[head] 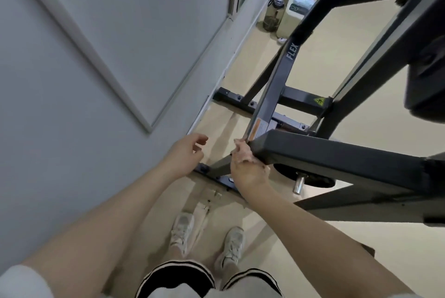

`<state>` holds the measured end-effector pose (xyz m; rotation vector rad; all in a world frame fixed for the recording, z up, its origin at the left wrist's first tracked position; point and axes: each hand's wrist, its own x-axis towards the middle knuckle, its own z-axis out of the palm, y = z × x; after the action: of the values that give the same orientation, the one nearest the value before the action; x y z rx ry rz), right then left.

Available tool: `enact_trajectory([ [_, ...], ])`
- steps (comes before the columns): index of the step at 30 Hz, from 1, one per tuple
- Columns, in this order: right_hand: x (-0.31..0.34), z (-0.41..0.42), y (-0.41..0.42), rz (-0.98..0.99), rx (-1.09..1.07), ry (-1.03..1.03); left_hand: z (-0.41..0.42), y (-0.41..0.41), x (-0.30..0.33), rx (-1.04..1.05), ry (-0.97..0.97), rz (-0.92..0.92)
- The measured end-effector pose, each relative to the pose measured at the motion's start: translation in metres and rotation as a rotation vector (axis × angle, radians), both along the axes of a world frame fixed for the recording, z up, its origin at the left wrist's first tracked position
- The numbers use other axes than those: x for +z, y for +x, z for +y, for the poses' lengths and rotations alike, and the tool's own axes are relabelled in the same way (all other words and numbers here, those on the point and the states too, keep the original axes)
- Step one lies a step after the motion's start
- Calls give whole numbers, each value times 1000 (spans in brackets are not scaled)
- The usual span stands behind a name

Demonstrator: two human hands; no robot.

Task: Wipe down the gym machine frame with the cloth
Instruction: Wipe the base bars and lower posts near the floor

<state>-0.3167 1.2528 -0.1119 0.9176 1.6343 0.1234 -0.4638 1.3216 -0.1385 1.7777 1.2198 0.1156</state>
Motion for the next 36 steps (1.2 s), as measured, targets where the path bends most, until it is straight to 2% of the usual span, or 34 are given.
enact_trajectory([
  [1, 3, -4, -3, -13, -163, 60, 7, -2, 2, 2, -9, -9],
  [2, -1, -16, -8, 5, -230, 120, 14, -3, 4, -13, -19, -12],
  [4, -4, -24, -3, 139, -277, 275, 25, 4, 9, -83, -23, -14],
  [6, 19, -26, 5, 191, -397, 382, 33, 18, 14, -141, -29, -50],
  [8, 47, -37, 4, 303, -582, 676, 34, 34, 19, -197, -51, -102],
  [10, 59, -60, 15, 535, -745, 1007, 29, 52, 25, -287, -46, -146],
  [11, 64, -71, 25, 590, -800, 1096, 25, 59, 28, -339, -49, -176],
  [16, 86, -107, 61, 387, -1142, 1313, 2, 86, 45, -571, -46, -345],
  [19, 83, -84, 44, 356, -1201, 1320, -5, 91, 48, -663, 38, -384],
  [21, 79, -72, 39, 391, -1140, 1210, -4, 93, 48, -721, 149, -356],
  [23, 84, -80, 49, 434, -1111, 1192, -2, 95, 46, -731, 210, -325],
  [27, 94, -119, 76, 426, -1133, 1470, 0, 100, 44, -692, 227, -299],
  [29, 89, -109, 67, 406, -1165, 1506, 1, 102, 43, -693, 241, -283],
  [31, 77, -87, 47, 472, -1081, 1408, 2, 102, 42, -675, 229, -272],
  [34, 68, -81, 39, 573, -792, 1170, 2, 100, 41, -590, 143, -294],
  [36, 77, -92, 58, 541, -780, 1184, 0, 98, 39, -548, 105, -302],
])
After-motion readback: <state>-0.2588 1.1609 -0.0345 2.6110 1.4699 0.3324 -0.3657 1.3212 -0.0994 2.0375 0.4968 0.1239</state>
